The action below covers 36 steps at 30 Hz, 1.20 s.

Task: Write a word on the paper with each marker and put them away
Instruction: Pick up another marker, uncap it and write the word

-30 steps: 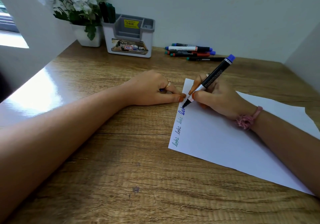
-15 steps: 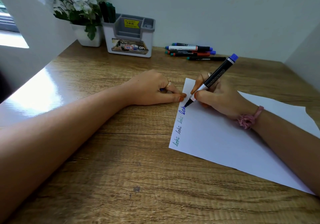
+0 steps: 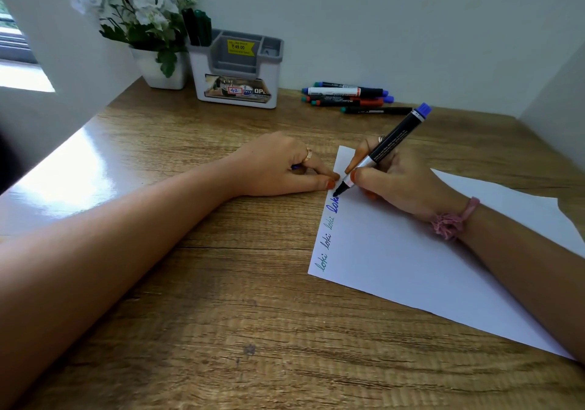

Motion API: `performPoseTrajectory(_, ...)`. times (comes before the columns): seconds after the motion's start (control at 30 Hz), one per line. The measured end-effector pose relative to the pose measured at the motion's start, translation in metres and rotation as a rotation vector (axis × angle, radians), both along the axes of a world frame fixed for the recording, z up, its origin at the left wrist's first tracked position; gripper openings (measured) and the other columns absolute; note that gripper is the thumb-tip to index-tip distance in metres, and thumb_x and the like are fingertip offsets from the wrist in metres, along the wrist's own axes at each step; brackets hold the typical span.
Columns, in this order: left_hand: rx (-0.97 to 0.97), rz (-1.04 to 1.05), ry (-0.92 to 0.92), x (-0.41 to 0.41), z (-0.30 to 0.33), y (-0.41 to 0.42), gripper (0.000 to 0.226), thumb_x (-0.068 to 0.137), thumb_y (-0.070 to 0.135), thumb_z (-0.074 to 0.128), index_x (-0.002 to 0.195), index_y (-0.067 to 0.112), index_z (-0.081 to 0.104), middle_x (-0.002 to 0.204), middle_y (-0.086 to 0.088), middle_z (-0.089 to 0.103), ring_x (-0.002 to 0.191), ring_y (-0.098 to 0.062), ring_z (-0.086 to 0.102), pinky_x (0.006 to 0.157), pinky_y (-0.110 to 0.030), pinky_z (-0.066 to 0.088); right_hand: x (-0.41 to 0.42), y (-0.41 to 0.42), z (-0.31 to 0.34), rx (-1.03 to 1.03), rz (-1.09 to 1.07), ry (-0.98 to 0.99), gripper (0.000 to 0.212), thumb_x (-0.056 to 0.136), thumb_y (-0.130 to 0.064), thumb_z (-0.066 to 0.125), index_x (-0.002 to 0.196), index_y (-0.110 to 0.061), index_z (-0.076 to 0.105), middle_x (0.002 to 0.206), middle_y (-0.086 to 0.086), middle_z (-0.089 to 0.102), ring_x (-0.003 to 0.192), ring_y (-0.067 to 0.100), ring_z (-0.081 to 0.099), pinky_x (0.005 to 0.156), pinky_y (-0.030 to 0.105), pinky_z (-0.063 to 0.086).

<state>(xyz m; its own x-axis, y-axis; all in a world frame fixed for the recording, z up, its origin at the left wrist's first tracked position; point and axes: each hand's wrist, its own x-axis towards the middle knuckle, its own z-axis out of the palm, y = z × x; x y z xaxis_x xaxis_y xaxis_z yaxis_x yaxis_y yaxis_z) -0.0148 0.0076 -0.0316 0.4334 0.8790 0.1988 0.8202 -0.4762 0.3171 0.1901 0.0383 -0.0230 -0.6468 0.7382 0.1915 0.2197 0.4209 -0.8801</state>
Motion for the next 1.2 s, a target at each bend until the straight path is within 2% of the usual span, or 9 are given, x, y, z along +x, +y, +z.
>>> performPoseTrajectory(0.13, 0.0, 0.071, -0.182, 0.0, -0.001, -0.002, 0.055, 0.081, 0.044, 0.064, 0.128, 0.026, 0.04, 0.084, 0.008, 0.048, 0.062, 0.004, 0.044, 0.055, -0.009, 0.035, 0.0, 0.006, 0.0, -0.22, -0.115, 0.234, 0.007, 0.072, -0.005, 0.056, 0.071, -0.008, 0.05, 0.049, -0.007, 0.045, 0.043, 0.007, 0.036, 0.041, 0.02, 0.027)
performPoseTrajectory(0.27, -0.042, 0.089, -0.326, -0.004, -0.002, -0.004, 0.044, 0.085, 0.017, 0.055, 0.116, 0.024, 0.025, 0.09, 0.001, 0.04, 0.064, -0.001, 0.04, 0.063, -0.012, 0.042, 0.001, 0.008, 0.01, -0.281, -0.103, 0.355, 0.015, 0.06, -0.016, 0.062, 0.072, -0.02, 0.054, 0.059, 0.0, 0.042, 0.049, 0.009, 0.034, 0.048, 0.026, 0.02)
performPoseTrajectory(0.37, -0.071, 0.134, -0.415, -0.006, 0.0, -0.003, 0.033, 0.083, 0.013, 0.046, 0.109, 0.021, 0.028, 0.091, 0.006, 0.035, 0.074, 0.002, 0.04, 0.073, -0.021, 0.042, 0.007, 0.009, 0.017, -0.215, 0.033, 0.312, 0.019, 0.07, -0.018, 0.051, 0.078, -0.023, 0.067, 0.077, 0.007, 0.057, 0.062, 0.011, 0.048, 0.054, 0.025, 0.033)
performPoseTrajectory(0.47, -0.103, 0.163, -0.494, -0.006, 0.0, -0.001, 0.032, 0.09, 0.001, 0.045, 0.108, 0.019, 0.026, 0.095, 0.0, 0.04, 0.084, -0.011, 0.054, 0.078, -0.022, 0.049, 0.011, 0.005, 0.02, -0.161, 0.046, 0.243, 0.033, 0.077, -0.019, 0.039, 0.091, -0.02, 0.069, 0.081, 0.001, 0.069, 0.069, 0.011, 0.055, 0.059, 0.023, 0.038)
performPoseTrajectory(0.6, -0.123, 0.178, -0.636, -0.004, 0.001, 0.002, 0.038, 0.09, -0.004, 0.052, 0.106, 0.019, 0.026, 0.107, -0.004, 0.045, 0.094, -0.002, 0.062, 0.085, -0.015, 0.05, 0.011, 0.001, 0.02, -0.027, -0.043, 0.226, 0.013, 0.076, -0.024, 0.057, 0.087, -0.018, 0.056, 0.081, 0.005, 0.074, 0.067, 0.013, 0.06, 0.058, 0.023, 0.042)
performPoseTrajectory(0.67, -0.126, 0.163, -0.645, -0.004, 0.001, 0.003, 0.042, 0.087, -0.003, 0.056, 0.103, 0.022, 0.028, 0.107, -0.003, 0.05, 0.102, -0.009, 0.063, 0.094, -0.022, 0.048, 0.011, 0.001, 0.019, -0.004, -0.072, 0.254, 0.022, 0.07, -0.03, 0.063, 0.081, -0.017, 0.049, 0.078, 0.002, 0.075, 0.064, 0.011, 0.061, 0.056, 0.02, 0.043)
performPoseTrajectory(0.83, -0.162, 0.141, -0.776, -0.004, 0.001, 0.003, 0.048, 0.082, -0.007, 0.062, 0.103, 0.018, 0.027, 0.101, -0.003, 0.051, 0.095, -0.007, 0.068, 0.081, -0.015, 0.051, 0.011, 0.0, 0.018, 0.027, -0.141, 0.313, 0.013, 0.084, -0.002, 0.063, 0.08, -0.01, 0.054, 0.068, -0.004, 0.073, 0.063, 0.006, 0.066, 0.056, 0.014, 0.046)
performPoseTrajectory(1.07, -0.047, 0.12, -0.735, -0.004, 0.003, -0.002, 0.051, 0.079, -0.001, 0.068, 0.097, 0.029, 0.031, 0.1, -0.002, 0.055, 0.091, -0.012, 0.066, 0.082, -0.021, 0.054, 0.013, 0.006, 0.013, 0.092, -0.182, 0.218, 0.009, 0.079, -0.014, 0.073, 0.082, -0.016, 0.064, 0.076, 0.002, 0.074, 0.077, 0.019, 0.07, 0.063, 0.023, 0.05)
performPoseTrajectory(1.2, -0.015, 0.121, -0.741, -0.006, 0.007, -0.005, 0.039, 0.076, 0.004, 0.072, 0.097, 0.021, 0.043, 0.097, 0.001, 0.058, 0.092, -0.007, 0.064, 0.085, -0.018, 0.052, 0.015, 0.008, 0.014, 0.102, -0.189, 0.218, 0.018, 0.069, -0.018, 0.077, 0.086, -0.021, 0.071, 0.075, -0.01, 0.073, 0.072, 0.005, 0.066, 0.065, 0.015, 0.048)
